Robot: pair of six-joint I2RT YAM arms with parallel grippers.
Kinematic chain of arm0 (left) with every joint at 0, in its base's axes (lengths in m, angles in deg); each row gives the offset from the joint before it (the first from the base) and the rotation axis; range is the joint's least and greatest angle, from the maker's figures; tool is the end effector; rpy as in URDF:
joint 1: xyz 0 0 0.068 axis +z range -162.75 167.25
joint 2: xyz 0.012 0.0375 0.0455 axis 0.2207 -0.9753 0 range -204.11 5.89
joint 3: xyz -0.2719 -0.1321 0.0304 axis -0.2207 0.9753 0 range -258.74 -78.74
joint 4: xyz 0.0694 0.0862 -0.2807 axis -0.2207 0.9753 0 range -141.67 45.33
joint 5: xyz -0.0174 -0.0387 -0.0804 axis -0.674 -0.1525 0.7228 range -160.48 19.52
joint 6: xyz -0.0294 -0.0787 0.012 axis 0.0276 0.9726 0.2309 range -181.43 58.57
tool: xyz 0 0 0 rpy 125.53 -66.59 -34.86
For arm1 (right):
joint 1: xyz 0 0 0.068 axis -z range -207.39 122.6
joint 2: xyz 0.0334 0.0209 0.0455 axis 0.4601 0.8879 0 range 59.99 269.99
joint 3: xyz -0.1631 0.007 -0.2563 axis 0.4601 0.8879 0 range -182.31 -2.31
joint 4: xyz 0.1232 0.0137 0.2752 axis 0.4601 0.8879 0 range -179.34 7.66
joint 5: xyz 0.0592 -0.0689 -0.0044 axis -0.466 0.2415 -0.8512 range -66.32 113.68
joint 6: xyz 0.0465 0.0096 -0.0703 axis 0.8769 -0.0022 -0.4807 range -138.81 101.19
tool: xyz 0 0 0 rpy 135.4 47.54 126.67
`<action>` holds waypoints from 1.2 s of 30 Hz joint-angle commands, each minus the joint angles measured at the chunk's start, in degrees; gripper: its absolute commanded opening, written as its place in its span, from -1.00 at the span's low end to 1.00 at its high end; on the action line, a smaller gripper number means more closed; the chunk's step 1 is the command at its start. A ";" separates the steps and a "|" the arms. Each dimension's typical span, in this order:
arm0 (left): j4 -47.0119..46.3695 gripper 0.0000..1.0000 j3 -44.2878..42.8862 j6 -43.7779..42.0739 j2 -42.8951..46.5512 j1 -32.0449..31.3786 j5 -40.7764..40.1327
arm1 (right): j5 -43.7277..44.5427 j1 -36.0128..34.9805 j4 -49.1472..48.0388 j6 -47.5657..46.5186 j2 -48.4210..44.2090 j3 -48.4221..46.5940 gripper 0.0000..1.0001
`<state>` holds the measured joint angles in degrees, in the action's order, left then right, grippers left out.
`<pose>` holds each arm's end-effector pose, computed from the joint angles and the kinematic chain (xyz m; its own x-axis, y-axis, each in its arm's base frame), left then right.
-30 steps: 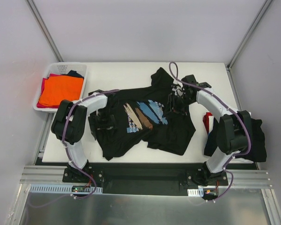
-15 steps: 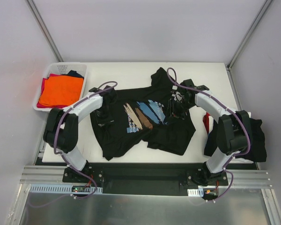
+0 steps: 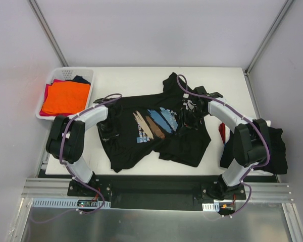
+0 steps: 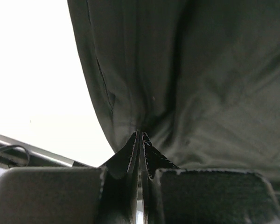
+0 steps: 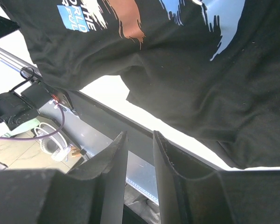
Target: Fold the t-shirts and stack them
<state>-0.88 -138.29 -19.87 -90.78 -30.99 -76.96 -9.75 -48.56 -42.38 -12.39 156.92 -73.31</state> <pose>0.3117 -0.0938 0.1338 -0.9139 -0.3929 -0.1023 -0.3999 0.9146 0.0601 0.3403 0.1758 0.2053 -0.9363 -0.2625 -0.2335 -0.3500 0.7538 0.5562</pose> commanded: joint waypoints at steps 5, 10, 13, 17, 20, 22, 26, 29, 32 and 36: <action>-1.65 -1.00 1.80 -0.16 -2.21 1.01 -1.16 | 0.73 -0.54 1.99 -0.79 -0.51 -0.72 -0.38; -0.16 -1.00 4.53 -0.42 -3.19 3.56 -3.45 | 0.91 -0.72 2.52 -1.05 -0.16 -1.24 -0.38; 0.63 -1.00 4.88 -0.25 -2.48 4.09 -6.00 | 0.82 -0.80 2.78 -1.14 0.11 -1.68 -0.38; 3.00 -1.00 5.58 -0.25 -1.60 5.06 -7.40 | 0.82 -0.98 2.96 -1.23 0.02 -2.21 -0.38; 4.93 -1.00 5.58 0.45 0.77 5.49 -10.38 | 1.09 -0.98 3.05 -1.32 -0.16 -2.04 -0.38; 6.69 -1.00 5.41 1.15 1.65 6.02 -11.88 | 1.17 -1.07 2.88 -1.23 -0.42 -1.86 -0.38; 9.50 -1.00 3.48 3.08 -0.54 6.72 -13.90 | 1.26 -1.15 2.79 -1.23 -0.77 -1.77 -0.38; 11.00 -1.00 2.51 3.96 -0.46 7.52 -15.75 | 1.53 -1.16 2.70 -1.23 -1.30 -1.42 -0.38; 11.97 -1.00 1.20 3.70 -0.19 7.69 -16.81 | 1.70 -1.16 2.52 -1.14 -1.65 -0.72 -0.38; 12.14 -1.00 -0.74 2.82 -0.20 7.78 -16.02 | 1.70 -1.16 2.08 -0.96 -2.18 -0.01 -0.38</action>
<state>8.28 -135.95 -17.49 -91.72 -23.87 -91.43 -8.46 -49.35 -40.96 -12.87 157.18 -73.36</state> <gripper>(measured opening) 0.003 0.313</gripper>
